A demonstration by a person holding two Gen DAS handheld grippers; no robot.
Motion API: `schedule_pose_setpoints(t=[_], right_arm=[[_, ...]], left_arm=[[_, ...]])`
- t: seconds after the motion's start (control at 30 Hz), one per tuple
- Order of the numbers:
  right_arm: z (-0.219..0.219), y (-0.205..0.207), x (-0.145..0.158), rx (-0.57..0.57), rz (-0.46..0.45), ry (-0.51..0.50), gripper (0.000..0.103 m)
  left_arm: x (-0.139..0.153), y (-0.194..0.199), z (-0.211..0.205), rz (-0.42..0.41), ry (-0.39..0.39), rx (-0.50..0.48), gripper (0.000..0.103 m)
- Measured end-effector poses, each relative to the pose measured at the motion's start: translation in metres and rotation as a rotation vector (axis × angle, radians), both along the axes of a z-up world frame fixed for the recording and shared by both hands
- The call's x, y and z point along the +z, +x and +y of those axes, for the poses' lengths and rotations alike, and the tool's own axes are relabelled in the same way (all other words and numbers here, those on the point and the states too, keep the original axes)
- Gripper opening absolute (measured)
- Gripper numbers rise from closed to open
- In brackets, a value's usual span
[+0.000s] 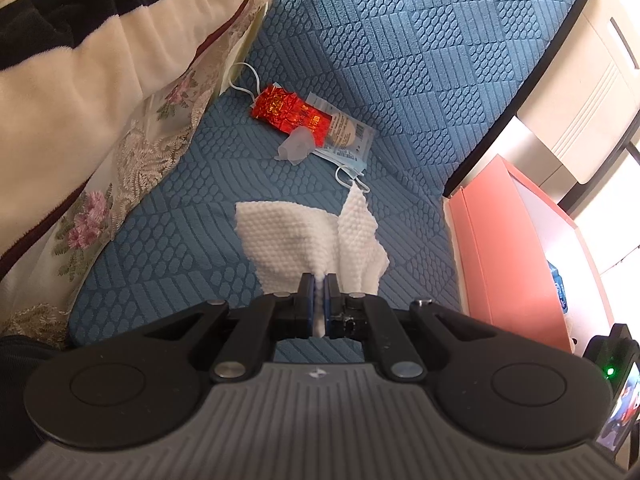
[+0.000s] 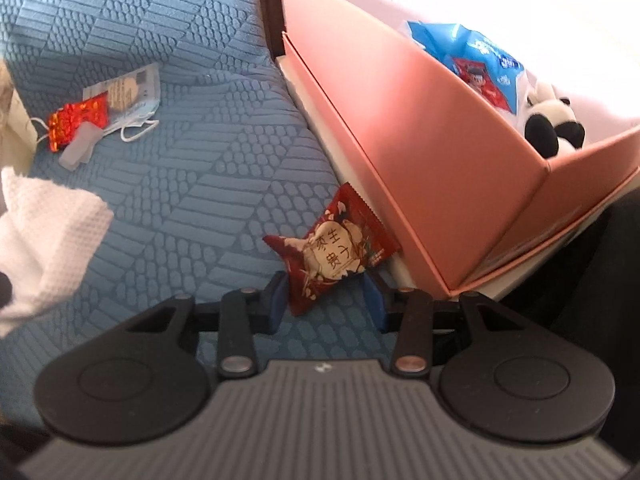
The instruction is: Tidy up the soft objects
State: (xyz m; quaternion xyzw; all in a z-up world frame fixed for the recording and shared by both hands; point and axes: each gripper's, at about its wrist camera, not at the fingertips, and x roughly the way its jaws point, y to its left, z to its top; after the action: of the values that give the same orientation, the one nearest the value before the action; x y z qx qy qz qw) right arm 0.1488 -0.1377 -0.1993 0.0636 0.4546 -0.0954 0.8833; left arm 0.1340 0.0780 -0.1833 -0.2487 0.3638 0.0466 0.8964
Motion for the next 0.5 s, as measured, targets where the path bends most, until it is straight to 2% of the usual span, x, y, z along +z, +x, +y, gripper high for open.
schedule_pose_setpoints(t=[0.03,0.33,0.37,0.5], right_arm=[[0.0002,0.0002,-0.0004,0.01,-0.004,0.003,0.03],[-0.0036,0.0023,0.0002,0.056,0.017,0.044,0.019],[-0.0032,0.0025,0.0003,0.067,0.024,0.047,0.014],[-0.0016,-0.0008,0.0039,0.124,0.033,0.064,0.011]], left_arm=[[0.0,-0.0001,0.0002,-0.001,-0.001,0.001,0.006],[0.0018,-0.0023,-0.0011,-0.009,0.005,0.007,0.006],[0.0026,-0.0026,-0.002,-0.011,0.008,0.006,0.006],[0.0075,-0.0046,-0.0058,-0.018,0.021,0.001,0.006]])
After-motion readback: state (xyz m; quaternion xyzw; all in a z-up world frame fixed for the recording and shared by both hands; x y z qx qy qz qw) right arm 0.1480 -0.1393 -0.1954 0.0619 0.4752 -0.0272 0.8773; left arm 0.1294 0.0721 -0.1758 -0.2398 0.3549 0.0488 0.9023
